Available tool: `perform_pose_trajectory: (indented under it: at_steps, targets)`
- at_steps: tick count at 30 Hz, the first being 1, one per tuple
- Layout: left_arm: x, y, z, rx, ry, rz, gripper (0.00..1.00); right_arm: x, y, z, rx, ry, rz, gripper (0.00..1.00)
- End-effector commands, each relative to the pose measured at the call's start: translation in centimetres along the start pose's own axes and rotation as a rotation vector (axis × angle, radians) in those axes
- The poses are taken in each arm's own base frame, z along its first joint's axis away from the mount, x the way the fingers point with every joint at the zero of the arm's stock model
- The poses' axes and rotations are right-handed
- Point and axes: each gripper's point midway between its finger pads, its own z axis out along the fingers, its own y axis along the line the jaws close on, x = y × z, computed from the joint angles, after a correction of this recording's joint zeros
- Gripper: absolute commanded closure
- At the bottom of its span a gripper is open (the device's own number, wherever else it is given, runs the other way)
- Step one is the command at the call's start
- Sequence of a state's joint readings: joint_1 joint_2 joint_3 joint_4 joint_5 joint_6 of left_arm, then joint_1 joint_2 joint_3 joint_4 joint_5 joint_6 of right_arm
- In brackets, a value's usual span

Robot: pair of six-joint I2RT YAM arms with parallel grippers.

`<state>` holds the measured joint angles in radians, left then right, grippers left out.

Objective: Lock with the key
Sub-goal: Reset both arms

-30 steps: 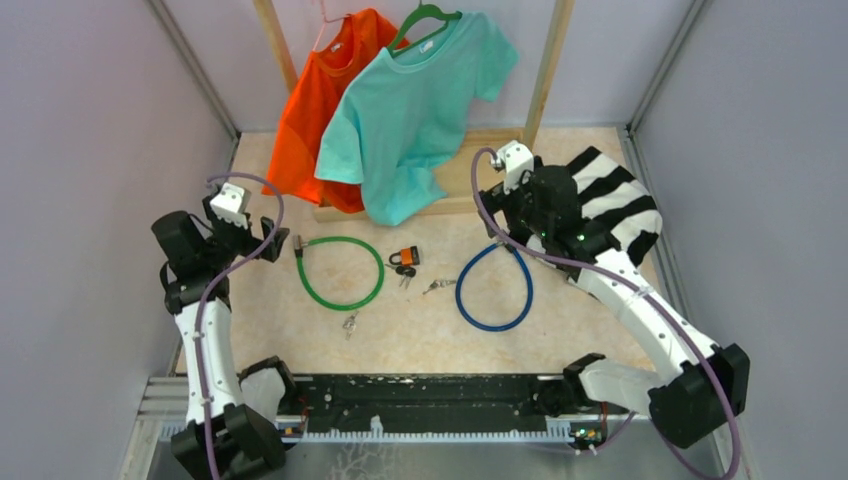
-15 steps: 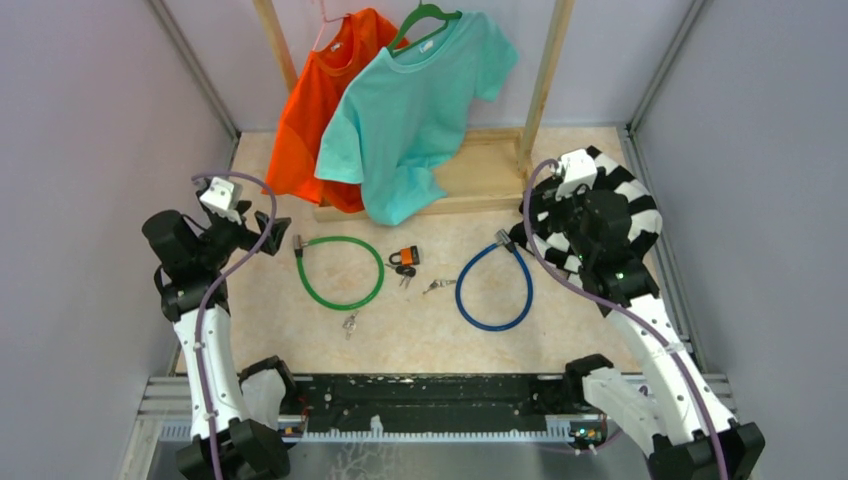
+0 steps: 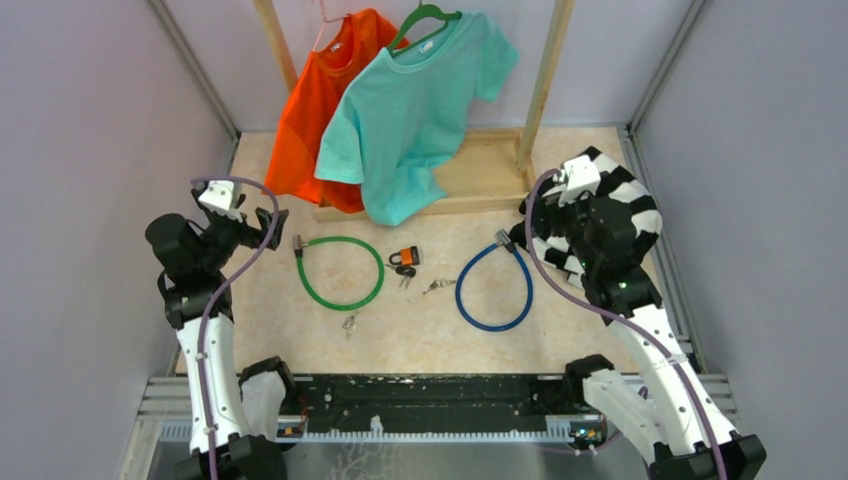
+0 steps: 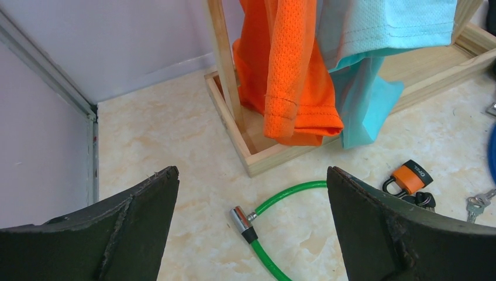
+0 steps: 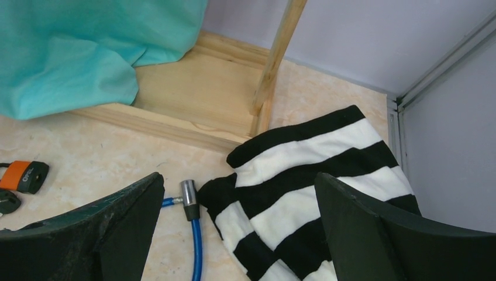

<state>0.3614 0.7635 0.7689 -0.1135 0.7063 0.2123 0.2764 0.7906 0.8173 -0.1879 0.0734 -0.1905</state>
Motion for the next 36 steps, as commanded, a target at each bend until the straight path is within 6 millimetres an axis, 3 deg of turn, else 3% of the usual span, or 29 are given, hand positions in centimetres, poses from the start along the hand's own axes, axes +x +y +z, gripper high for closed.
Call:
perform_pose_trajectory:
  at_steps: [1, 10, 36]
  targets:
    - [-0.9, -0.1, -0.7, -0.023, -0.005, 0.01, 0.0, -1.9, -0.6, -0.6, 0.014, -0.087, -0.006, 0.01]
    - [0.5, -0.7, -0.4, 0.017, 0.017, -0.004, 0.0, -1.7, -0.7, -0.8, 0.004, -0.097, -0.011, 0.01]
    - [0.7, -0.5, -0.6, 0.003, 0.027, 0.027, 0.0, -1.4, -0.7, -0.7, 0.01, -0.091, -0.008, 0.01]
